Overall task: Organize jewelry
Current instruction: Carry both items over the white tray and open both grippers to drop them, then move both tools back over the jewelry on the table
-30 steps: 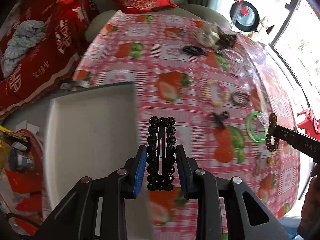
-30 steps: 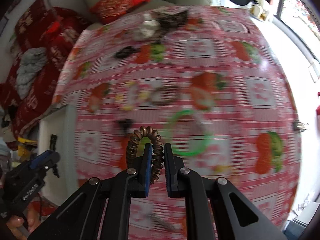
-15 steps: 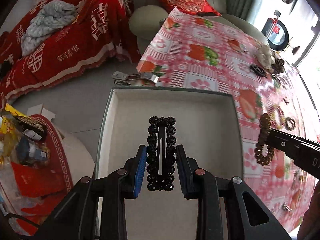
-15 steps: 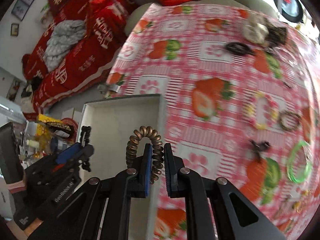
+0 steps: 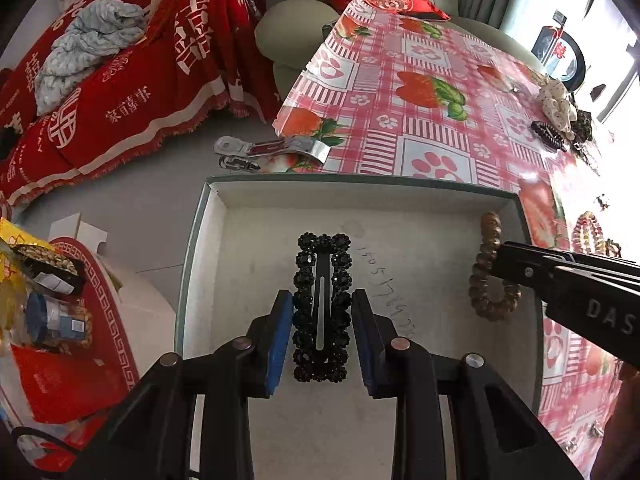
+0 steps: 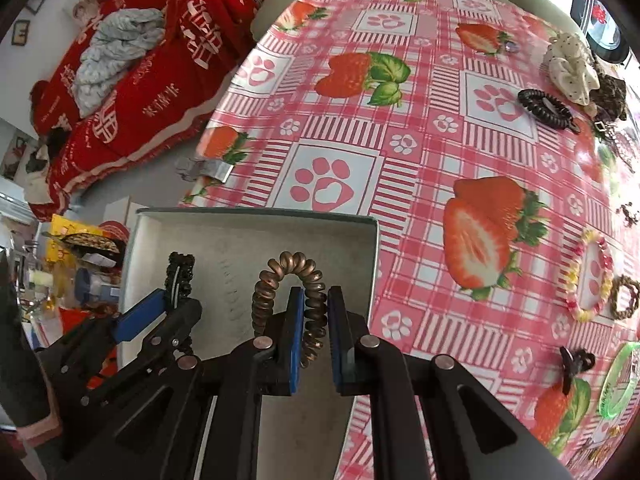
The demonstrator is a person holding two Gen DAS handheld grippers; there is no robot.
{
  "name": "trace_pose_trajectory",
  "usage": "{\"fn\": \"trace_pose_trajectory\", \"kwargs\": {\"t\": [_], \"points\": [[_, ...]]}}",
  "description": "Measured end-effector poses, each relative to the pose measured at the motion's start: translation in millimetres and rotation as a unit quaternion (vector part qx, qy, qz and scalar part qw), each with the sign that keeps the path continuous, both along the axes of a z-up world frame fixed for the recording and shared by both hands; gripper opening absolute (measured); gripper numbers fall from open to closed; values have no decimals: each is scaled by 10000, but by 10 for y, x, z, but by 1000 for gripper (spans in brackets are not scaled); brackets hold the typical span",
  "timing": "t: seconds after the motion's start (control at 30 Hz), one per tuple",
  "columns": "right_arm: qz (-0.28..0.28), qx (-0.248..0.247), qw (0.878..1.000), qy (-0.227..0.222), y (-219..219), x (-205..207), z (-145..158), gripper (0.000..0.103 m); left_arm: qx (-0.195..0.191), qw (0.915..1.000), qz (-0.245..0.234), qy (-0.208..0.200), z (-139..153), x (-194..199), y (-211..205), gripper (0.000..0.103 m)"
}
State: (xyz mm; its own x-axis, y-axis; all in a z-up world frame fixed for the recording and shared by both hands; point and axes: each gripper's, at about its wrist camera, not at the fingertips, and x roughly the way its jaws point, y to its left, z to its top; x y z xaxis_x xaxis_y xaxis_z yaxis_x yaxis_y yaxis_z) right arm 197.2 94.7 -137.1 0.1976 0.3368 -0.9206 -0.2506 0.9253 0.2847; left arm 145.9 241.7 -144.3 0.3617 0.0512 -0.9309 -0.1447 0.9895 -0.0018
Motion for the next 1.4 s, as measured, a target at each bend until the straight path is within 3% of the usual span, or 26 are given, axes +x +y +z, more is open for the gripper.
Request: {"fn": "trace_pose_trajectory", "kwargs": {"t": [0.33,0.53,0.57,0.6,0.63,0.77,0.93,1.13,1.2,1.23,1.27,1.4], "points": [[155,-200,9997,73,136,91,-169,15,142,9997,-175,31,-62,6,-26,37],[161,-46,9998,49,163,97,-97,49,166,9997,-205,21,-41,-12,-51,37],[154,3,9999,30,162,92,-74,51,170,9996,-210,13,-38,-15,-50,45],[141,42,9999,8,154,88,-48,52,184,9996,-211,6,-31,-17,-53,59],[123,84,9999,-13,143,87,-19,52,218,9996,-179,-29,-15,-24,-54,83],[-57,381,9992,-116,2,81,168,63,272,9993,-200,-143,57,-35,-79,86],[-301,528,9978,-252,-179,35,378,64,289,9992,-225,-163,132,-46,-122,86],[-446,505,9975,-199,-420,-93,412,65,271,9990,-322,-174,241,-105,-251,86],[-521,503,9972,-171,-535,-147,414,69,219,9990,-362,-171,274,-130,-302,86],[-566,509,9970,-155,-593,-172,413,70,193,9989,-390,-164,292,-142,-334,90],[-613,522,9967,-136,-664,-203,414,71,171,9988,-423,-148,312,-154,-374,103],[-778,481,9958,-83,-915,-321,415,73,127,9981,-592,-137,419,-185,-558,103]]}}
